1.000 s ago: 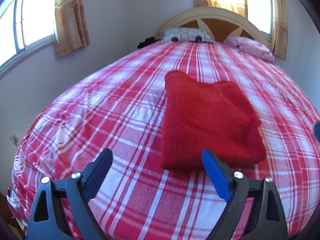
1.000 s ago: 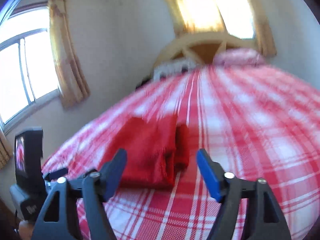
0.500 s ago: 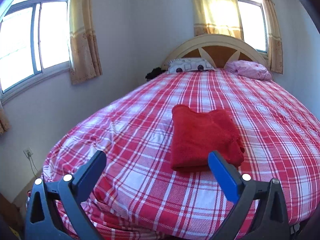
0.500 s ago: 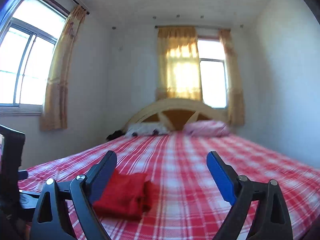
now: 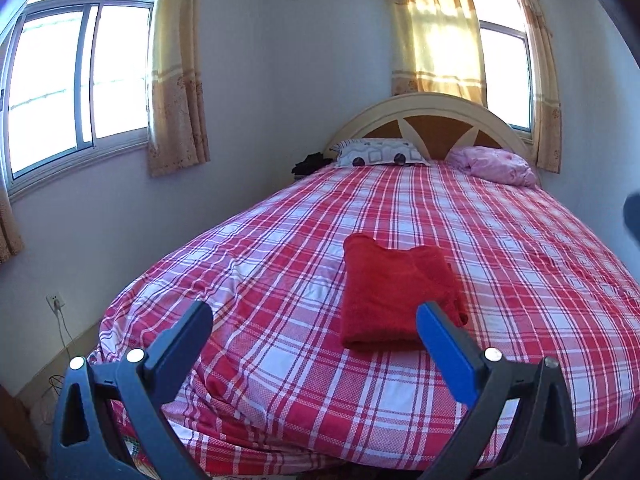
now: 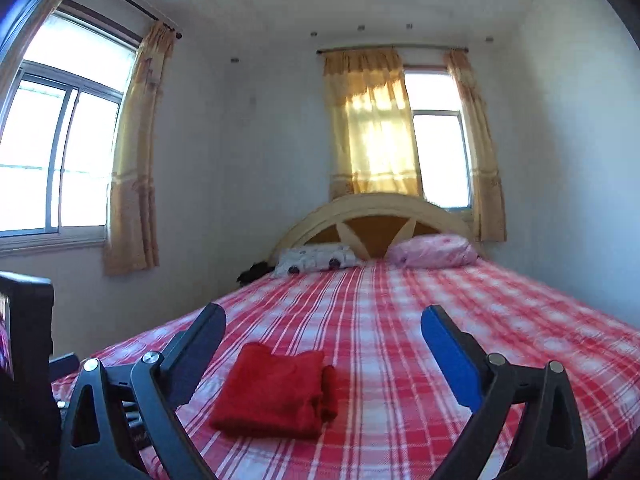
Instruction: Fold small clothes
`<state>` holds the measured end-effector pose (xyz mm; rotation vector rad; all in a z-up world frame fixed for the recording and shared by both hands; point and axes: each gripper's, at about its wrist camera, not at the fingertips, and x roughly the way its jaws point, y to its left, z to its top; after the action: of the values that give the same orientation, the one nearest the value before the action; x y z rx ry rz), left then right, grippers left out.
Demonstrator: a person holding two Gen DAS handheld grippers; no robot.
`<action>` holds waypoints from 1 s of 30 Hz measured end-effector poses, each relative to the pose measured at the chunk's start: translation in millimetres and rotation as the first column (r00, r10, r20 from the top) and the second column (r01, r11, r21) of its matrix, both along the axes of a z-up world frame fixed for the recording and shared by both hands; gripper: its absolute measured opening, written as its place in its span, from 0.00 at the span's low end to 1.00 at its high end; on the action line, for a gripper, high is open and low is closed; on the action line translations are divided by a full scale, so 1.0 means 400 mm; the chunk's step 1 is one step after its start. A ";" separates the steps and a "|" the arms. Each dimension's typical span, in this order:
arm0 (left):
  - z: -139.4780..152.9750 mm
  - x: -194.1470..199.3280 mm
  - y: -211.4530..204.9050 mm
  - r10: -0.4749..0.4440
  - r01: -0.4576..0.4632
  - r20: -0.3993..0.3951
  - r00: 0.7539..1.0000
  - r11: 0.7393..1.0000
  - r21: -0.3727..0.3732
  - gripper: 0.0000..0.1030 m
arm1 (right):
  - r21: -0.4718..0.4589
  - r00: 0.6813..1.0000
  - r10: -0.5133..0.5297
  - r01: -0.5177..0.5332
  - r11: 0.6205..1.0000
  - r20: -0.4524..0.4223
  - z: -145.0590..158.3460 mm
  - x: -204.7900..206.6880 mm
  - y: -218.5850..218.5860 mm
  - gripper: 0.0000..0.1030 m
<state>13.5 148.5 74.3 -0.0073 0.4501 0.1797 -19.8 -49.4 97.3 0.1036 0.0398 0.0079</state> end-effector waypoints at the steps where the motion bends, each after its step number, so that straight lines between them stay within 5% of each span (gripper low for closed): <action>1: -0.001 0.001 -0.001 -0.001 0.001 -0.005 1.000 1.000 0.000 1.00 | 0.005 1.000 0.010 -0.010 1.000 -0.020 -0.015 0.006 0.001 0.96; 6: 0.007 -0.023 -0.020 -0.009 0.008 0.027 1.000 1.000 0.021 1.00 | 0.032 0.993 0.033 -0.029 0.999 -0.109 -0.070 0.030 -0.004 0.96; 30: 0.011 -0.033 -0.057 -0.033 0.032 0.019 0.999 0.998 0.048 1.00 | 0.063 0.994 -0.001 0.008 0.998 -0.106 -0.068 0.010 -0.035 0.96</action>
<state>0.5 125.7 78.7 0.0454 0.4259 0.1587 -15.9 -63.6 69.9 0.1675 0.1454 -0.0007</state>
